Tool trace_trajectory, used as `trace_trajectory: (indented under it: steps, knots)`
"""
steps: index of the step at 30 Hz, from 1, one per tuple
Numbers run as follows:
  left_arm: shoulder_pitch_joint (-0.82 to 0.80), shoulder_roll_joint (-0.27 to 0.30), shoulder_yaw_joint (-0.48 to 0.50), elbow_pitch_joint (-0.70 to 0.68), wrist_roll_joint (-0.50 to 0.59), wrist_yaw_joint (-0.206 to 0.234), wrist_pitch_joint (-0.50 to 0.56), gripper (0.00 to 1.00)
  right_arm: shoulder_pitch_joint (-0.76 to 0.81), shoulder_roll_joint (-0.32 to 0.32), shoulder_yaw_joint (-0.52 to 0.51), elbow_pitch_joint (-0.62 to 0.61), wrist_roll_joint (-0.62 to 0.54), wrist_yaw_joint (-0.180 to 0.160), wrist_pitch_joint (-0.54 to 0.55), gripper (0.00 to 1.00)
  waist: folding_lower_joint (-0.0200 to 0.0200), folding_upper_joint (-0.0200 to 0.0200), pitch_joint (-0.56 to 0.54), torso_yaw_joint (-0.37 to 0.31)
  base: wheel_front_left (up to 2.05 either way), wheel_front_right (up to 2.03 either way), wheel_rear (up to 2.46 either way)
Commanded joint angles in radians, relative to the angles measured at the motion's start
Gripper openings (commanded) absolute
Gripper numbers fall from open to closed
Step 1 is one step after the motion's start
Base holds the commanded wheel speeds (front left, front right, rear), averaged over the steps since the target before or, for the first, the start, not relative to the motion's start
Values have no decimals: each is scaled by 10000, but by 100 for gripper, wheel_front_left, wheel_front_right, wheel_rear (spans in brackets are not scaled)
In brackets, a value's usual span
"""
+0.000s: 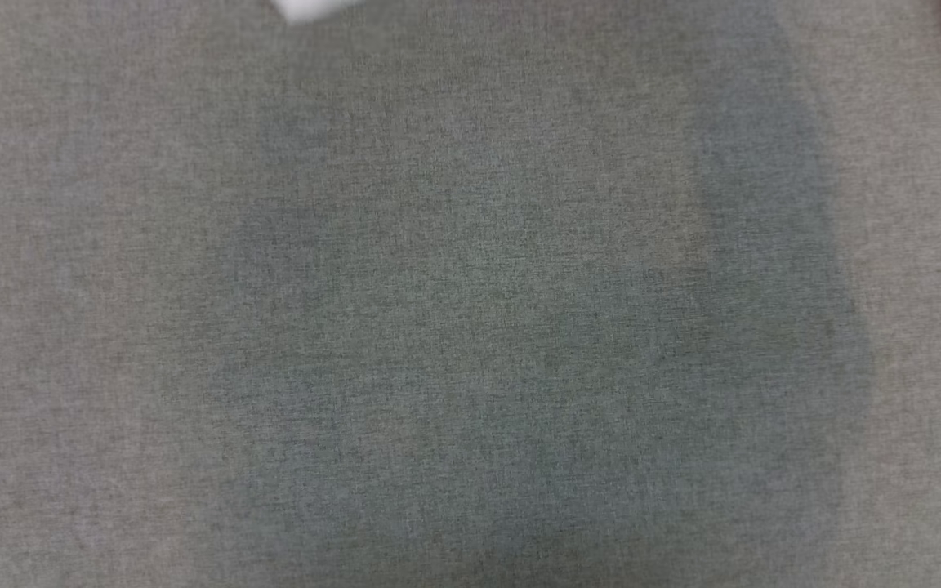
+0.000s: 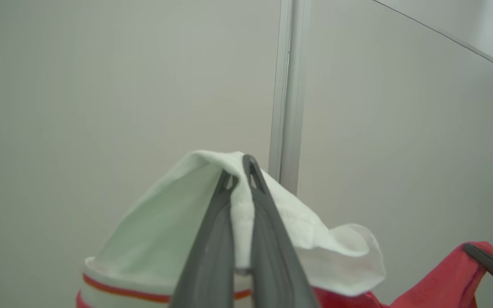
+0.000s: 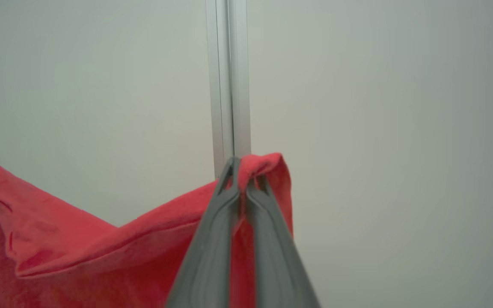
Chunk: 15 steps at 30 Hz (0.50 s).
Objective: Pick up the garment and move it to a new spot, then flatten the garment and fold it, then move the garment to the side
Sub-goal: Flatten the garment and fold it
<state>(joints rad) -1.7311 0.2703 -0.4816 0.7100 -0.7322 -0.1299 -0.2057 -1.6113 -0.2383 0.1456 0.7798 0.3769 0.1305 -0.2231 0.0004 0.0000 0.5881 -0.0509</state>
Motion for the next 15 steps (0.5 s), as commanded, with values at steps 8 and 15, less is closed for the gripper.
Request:
trace_trajectory:
  steps: [8,15]
  knots:
    - [-832,90,-592,567,-803,-10,-477,0,-1046,-57,742,969,223,4,-373,0,-4,0,51,215,0,0,0]
    - [1154,345,-1341,58,-1540,-10,-596,0,612,-51,1184,702,747,5,-424,0,-4,0,50,456,0,0,0]
